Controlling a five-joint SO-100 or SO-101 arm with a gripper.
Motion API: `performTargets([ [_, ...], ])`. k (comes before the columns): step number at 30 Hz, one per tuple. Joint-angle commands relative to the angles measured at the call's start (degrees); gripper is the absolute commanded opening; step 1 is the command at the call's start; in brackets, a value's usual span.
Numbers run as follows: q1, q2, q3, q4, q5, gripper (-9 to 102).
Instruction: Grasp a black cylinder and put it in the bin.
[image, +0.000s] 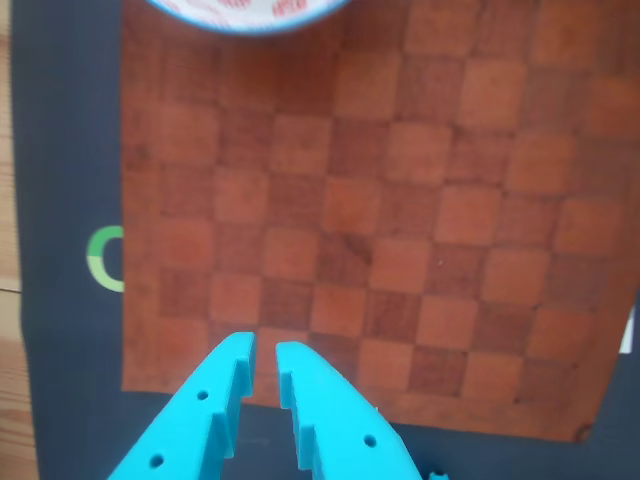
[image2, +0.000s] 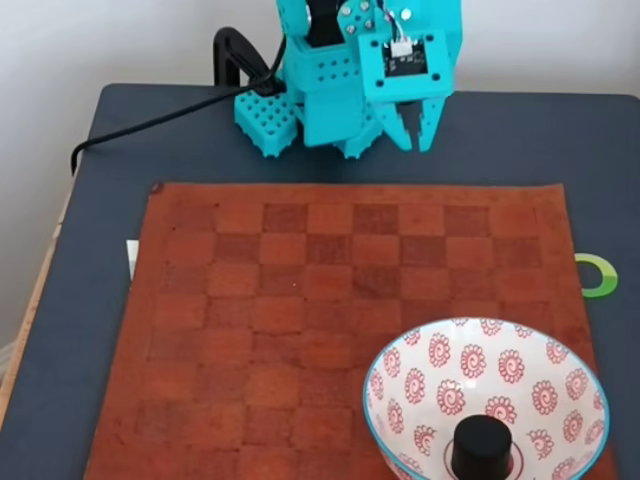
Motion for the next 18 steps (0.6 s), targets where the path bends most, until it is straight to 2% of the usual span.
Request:
performTargets([
  [1,0.18,6.77,6.15,-2.81,0.97,0],
  [5,0.18,13.62,13.01,-5.80,0.97,0],
  [18,0.18,33.84,28.92,-5.80,2.90,0],
])
